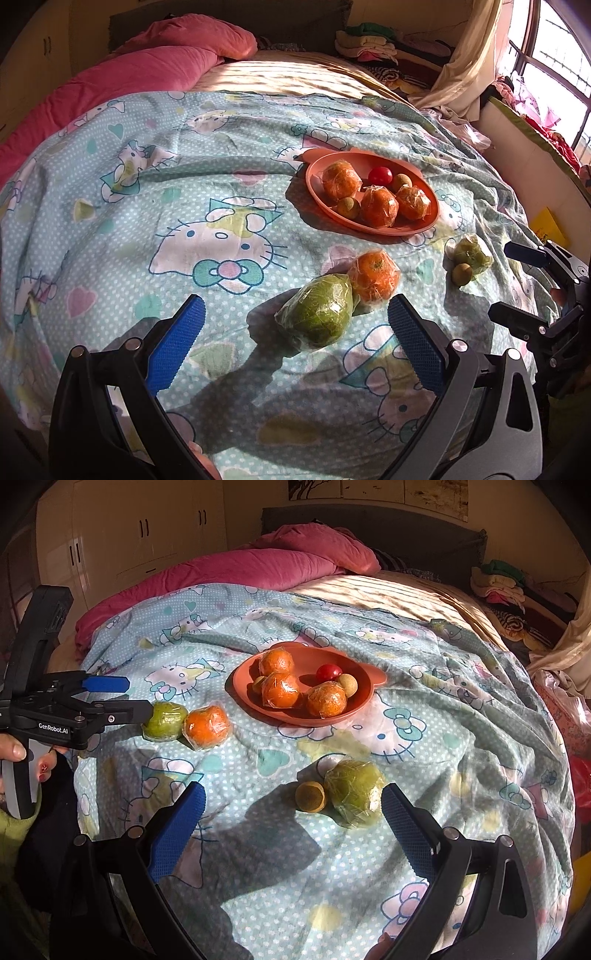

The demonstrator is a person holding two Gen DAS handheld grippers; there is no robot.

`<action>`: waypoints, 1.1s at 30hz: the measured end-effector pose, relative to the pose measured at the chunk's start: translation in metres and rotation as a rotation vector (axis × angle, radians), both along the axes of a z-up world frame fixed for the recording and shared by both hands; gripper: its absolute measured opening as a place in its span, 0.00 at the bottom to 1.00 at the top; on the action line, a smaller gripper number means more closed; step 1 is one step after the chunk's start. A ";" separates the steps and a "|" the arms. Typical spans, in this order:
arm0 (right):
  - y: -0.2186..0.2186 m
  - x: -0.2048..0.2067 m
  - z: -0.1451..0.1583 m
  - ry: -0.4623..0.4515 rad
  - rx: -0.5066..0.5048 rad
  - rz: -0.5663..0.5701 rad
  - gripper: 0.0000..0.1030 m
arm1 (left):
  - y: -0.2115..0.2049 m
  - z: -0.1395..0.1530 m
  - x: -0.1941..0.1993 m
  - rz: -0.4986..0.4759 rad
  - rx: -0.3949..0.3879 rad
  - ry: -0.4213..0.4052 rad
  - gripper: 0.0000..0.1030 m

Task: Organize fruits
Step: 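Move the left tool toward the green bagged fruit and the right tool toward a brown fruit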

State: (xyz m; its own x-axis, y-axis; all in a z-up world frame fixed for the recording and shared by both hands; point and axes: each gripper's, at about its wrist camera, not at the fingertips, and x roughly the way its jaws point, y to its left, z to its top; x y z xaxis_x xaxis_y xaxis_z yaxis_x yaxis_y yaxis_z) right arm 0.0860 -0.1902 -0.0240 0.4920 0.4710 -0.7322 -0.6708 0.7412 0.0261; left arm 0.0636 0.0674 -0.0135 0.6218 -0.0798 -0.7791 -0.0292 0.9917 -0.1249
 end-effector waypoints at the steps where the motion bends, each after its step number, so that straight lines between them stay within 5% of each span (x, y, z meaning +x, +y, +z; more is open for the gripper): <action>1: 0.000 -0.001 -0.002 0.003 -0.006 0.000 0.93 | 0.000 -0.002 0.001 -0.004 -0.002 0.008 0.90; 15: -0.004 -0.001 -0.020 0.061 -0.006 -0.015 0.90 | -0.004 -0.016 0.003 -0.042 -0.001 0.051 0.90; 25: -0.007 0.007 -0.030 0.104 -0.017 -0.030 0.48 | -0.006 -0.022 0.005 -0.064 -0.015 0.055 0.90; 33: -0.005 0.014 -0.034 0.104 -0.003 -0.040 0.37 | -0.009 -0.027 0.007 -0.077 -0.016 0.058 0.86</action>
